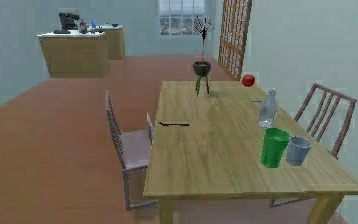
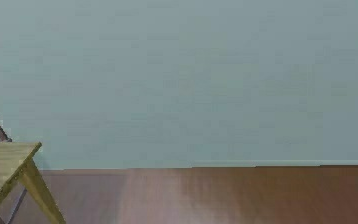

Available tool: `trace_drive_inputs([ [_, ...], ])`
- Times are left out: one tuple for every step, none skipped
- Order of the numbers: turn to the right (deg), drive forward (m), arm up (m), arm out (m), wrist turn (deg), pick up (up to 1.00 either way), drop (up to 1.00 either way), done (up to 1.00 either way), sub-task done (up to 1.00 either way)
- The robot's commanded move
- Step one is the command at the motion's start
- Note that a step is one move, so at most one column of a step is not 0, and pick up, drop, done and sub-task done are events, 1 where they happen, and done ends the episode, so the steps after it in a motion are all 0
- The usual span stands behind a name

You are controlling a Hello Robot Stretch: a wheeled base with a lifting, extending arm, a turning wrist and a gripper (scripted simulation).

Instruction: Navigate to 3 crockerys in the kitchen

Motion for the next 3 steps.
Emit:
trace_drive_inputs([
  [33.0,0.0,0.0,0.0,0.0,0.0,0.0,0.0,0.0],
  [0.0,0.0,0.0,0.0,0.0,0.0,0.0,0.0,1.0],
  [-45.0,0.0,0.0,0.0,0.0,0.0,0.0,0.0,0.0],
])
